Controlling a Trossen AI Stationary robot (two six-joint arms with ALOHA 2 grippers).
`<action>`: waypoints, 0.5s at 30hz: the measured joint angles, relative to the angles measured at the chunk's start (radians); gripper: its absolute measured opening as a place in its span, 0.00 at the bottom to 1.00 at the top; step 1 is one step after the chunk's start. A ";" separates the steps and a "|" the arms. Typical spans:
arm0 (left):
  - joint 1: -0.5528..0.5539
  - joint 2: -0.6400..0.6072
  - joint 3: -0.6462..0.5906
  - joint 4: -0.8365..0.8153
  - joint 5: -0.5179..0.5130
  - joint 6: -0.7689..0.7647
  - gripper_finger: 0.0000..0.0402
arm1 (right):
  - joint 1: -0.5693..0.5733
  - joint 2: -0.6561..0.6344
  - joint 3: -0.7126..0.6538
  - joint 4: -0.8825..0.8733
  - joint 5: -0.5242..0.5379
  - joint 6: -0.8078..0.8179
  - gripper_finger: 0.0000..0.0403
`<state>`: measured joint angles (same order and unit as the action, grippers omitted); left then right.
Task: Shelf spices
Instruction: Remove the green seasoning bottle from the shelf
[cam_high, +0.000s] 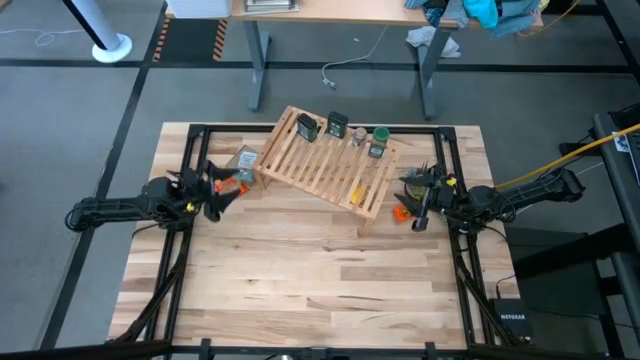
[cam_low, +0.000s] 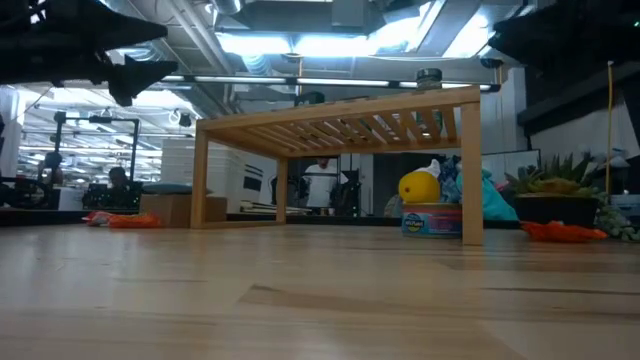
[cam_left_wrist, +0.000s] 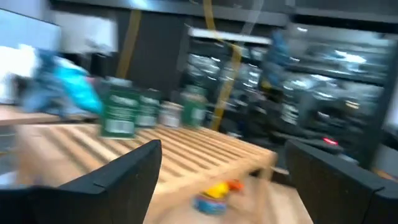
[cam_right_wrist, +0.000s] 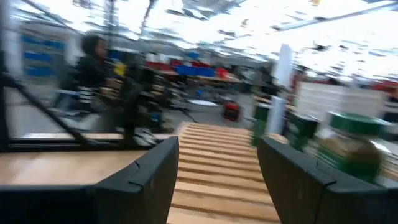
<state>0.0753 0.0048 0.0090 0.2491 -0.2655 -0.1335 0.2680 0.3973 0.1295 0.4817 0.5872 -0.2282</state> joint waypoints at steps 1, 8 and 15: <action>0.000 0.000 0.000 -0.008 -0.023 0.016 0.82 | 0.000 0.000 0.000 -0.012 0.024 0.000 0.55; 0.031 0.012 0.000 -0.008 -0.060 0.097 0.82 | -0.003 0.000 0.000 -0.020 0.108 -0.004 0.55; 0.099 0.018 0.000 -0.006 -0.057 0.092 0.82 | -0.148 0.081 0.021 -0.018 0.106 0.023 0.55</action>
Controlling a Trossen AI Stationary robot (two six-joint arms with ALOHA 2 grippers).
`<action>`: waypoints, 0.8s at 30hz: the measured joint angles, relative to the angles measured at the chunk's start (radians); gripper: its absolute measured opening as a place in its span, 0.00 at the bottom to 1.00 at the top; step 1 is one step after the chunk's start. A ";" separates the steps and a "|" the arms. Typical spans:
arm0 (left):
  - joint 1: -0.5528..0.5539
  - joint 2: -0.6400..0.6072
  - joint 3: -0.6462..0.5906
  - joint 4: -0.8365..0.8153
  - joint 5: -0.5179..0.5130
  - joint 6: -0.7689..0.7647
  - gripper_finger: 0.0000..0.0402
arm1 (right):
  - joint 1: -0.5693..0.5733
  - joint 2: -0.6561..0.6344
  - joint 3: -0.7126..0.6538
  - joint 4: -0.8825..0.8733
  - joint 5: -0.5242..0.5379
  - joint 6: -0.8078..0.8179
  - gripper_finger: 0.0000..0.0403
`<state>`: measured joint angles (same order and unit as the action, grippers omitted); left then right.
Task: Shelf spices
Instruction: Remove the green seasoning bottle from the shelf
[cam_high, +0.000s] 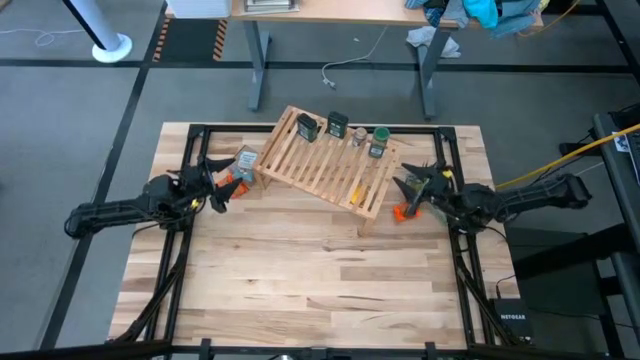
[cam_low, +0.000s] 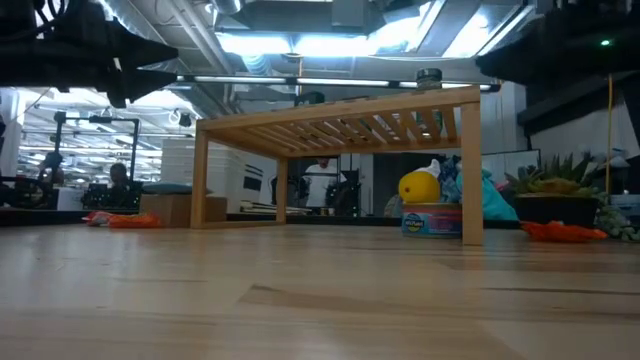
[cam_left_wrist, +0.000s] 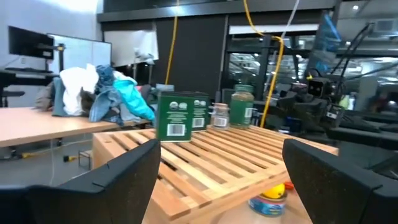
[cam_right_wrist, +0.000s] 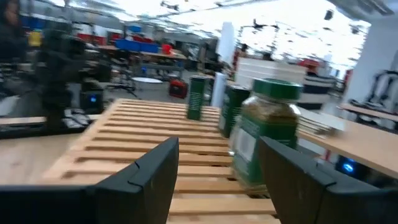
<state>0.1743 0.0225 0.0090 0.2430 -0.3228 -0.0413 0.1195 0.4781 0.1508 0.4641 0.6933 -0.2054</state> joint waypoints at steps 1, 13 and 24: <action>0.006 0.003 0.000 -0.002 0.009 -0.009 0.82 | -0.031 0.025 0.011 0.001 -0.017 0.015 0.55; 0.017 0.055 0.000 -0.106 0.054 -0.093 0.82 | -0.287 0.365 0.191 -0.036 -0.181 0.025 0.55; 0.017 0.060 0.000 -0.192 0.054 -0.136 0.82 | -0.242 0.414 0.343 -0.258 -0.106 0.024 0.55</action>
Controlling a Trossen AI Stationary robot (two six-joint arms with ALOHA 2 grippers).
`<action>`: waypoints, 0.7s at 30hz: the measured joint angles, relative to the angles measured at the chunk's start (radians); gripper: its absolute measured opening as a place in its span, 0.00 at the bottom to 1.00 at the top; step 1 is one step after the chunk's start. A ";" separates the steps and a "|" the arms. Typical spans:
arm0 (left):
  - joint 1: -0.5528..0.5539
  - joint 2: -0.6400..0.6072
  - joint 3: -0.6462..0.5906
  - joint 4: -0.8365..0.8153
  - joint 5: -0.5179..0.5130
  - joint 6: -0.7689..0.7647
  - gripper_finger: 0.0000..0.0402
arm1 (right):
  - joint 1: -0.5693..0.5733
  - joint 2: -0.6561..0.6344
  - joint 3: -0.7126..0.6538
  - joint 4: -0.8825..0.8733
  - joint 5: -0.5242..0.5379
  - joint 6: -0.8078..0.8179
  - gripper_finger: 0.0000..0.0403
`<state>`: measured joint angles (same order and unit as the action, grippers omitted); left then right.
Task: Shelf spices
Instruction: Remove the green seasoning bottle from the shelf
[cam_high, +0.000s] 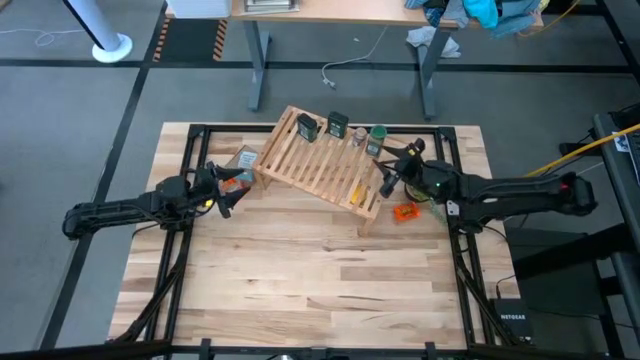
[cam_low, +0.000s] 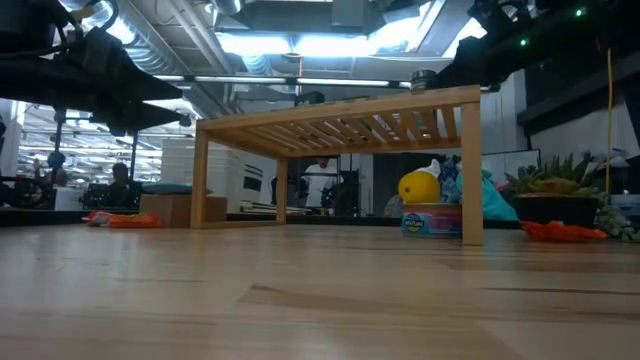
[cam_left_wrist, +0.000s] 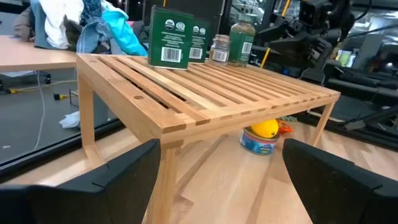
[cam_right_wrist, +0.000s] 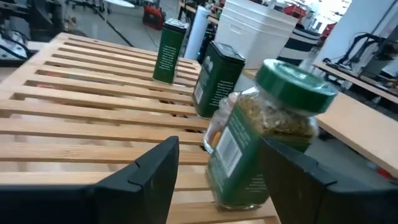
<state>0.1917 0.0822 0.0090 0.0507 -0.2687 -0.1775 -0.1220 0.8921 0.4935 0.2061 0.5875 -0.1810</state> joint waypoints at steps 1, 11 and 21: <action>0.000 0.000 0.000 0.000 0.000 0.000 0.82 | 0.007 0.000 0.013 -0.020 0.031 0.000 0.55; 0.000 0.000 0.000 0.000 0.000 -0.005 0.82 | 0.023 0.000 0.071 -0.151 0.214 -0.008 0.55; 0.000 0.000 0.000 0.000 0.000 0.002 0.82 | -0.023 0.000 0.104 -0.147 0.130 0.018 0.55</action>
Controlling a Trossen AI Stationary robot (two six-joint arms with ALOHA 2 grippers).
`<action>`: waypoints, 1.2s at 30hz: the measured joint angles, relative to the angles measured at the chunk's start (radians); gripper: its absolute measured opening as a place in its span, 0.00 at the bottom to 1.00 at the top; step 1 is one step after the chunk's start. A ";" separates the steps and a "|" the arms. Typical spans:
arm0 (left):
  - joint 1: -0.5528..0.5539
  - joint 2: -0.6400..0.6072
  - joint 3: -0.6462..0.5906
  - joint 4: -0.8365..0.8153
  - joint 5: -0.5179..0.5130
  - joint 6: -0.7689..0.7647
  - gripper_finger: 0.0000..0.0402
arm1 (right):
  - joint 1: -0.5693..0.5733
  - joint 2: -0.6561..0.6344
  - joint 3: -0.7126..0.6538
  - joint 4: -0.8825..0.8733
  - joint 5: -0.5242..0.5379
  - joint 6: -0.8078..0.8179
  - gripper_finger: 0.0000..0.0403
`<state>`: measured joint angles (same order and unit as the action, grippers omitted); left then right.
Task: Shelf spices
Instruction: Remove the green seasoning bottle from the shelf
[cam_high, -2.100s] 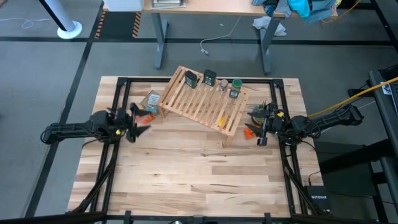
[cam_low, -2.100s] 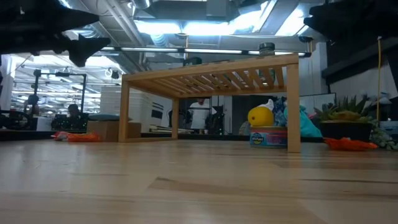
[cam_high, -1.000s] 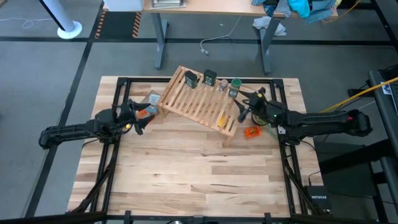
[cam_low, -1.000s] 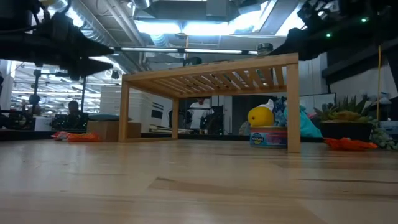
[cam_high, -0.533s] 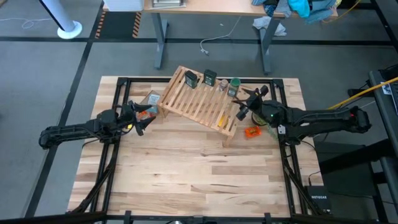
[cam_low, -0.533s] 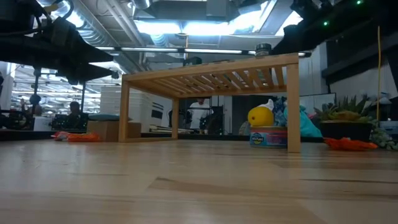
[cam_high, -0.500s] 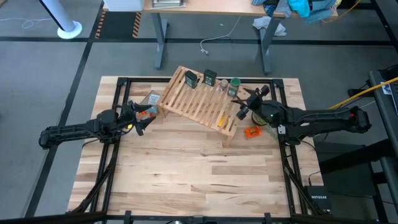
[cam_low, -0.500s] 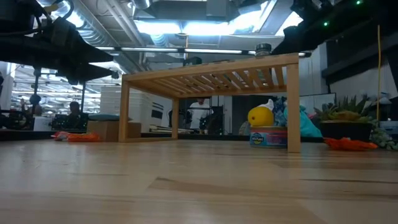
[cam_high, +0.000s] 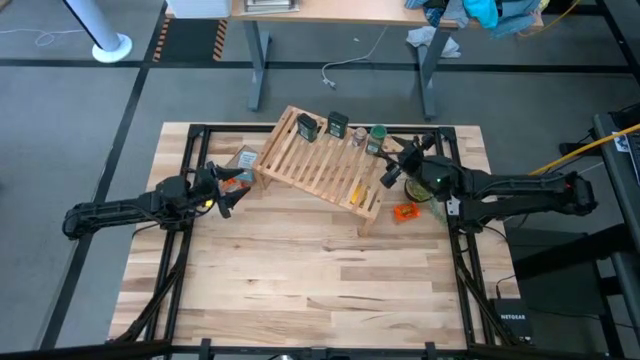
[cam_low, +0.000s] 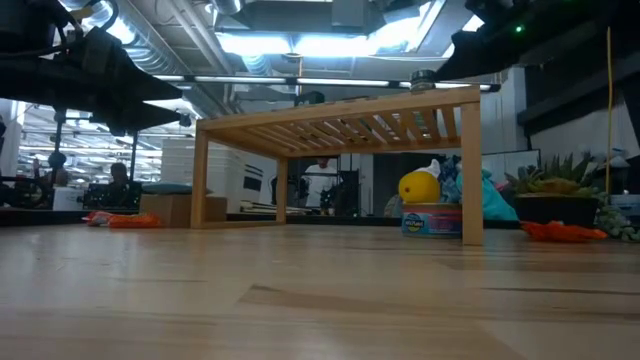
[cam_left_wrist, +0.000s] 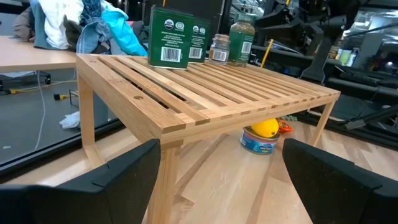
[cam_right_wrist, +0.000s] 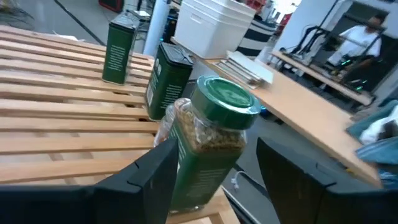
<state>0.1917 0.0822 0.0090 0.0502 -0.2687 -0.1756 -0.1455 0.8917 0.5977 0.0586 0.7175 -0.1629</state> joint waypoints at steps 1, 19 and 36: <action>0.000 0.000 0.000 0.000 0.000 0.000 0.82 | -0.018 0.000 0.001 0.002 -0.024 0.008 0.55; 0.000 0.000 0.000 0.000 0.000 0.000 0.82 | -0.247 0.049 0.001 0.070 -0.425 0.133 0.55; 0.000 0.000 0.000 0.000 0.000 0.000 0.82 | -0.261 0.094 0.001 0.032 -0.425 0.129 0.55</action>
<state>0.1917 0.0822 0.0090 0.0498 -0.2687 -0.1759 -0.4065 0.9859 0.5983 0.0909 0.2926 -0.0335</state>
